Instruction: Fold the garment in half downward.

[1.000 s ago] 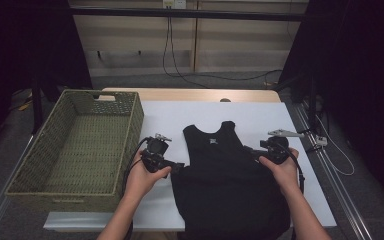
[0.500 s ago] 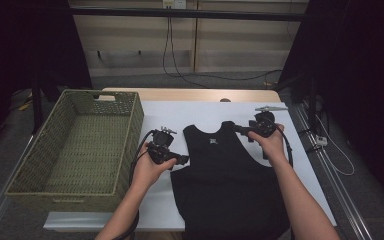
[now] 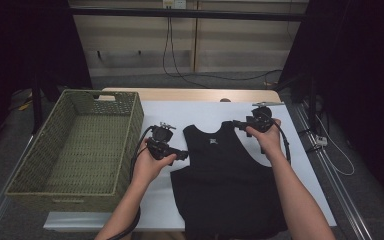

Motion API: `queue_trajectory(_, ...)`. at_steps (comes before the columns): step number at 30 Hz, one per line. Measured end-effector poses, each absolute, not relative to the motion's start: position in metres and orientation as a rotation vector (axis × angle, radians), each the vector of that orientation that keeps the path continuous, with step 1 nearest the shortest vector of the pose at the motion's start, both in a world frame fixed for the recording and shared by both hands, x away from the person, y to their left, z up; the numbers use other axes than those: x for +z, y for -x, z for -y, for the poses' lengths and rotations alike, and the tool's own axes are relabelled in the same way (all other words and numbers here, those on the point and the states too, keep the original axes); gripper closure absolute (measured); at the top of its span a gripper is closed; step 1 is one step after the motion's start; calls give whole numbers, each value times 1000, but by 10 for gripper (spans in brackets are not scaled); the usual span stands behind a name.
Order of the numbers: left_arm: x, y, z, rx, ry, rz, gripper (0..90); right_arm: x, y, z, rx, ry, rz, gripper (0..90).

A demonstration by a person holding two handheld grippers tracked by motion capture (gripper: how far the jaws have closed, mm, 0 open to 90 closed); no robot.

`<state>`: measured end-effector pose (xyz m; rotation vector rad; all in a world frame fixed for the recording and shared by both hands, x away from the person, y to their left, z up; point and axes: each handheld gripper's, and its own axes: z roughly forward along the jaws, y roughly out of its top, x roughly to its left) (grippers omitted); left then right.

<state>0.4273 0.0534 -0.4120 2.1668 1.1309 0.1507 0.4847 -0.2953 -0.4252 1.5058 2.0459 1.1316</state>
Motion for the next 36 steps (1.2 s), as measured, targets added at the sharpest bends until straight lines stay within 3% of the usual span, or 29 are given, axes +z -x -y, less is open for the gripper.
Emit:
queue_trajectory(4,-415,-429,-59,147,-2155,-1137,82,-438,-496,292,1127,-1508,-2063,414)
queue_trajectory(11,-424,-434,-61,142,-2156,-1147,87,-460,-515,280,1085,-1539,-2084,482)
queue_trajectory(16,-425,-438,-59,149,-2155,-1139,87,-463,-523,273,982,-1433,-2148,798)
queue_trajectory(18,-425,-439,-58,149,-2148,-1136,89,-463,-524,276,989,-1433,-2145,821)
queue_trajectory(26,-426,-440,-59,154,-2144,-1139,91,-457,-535,316,966,-1490,-1997,823)
queue_trajectory(28,-426,-441,-59,154,-2160,-1137,91,-462,-538,319,972,-1520,-2029,749)
queue_trajectory(30,-428,-440,-59,154,-2151,-1146,91,-461,-537,317,922,-1521,-1982,554)
queue_trajectory(36,-427,-440,-60,157,-2146,-1148,90,-444,-525,291,1050,-1472,-2041,496)
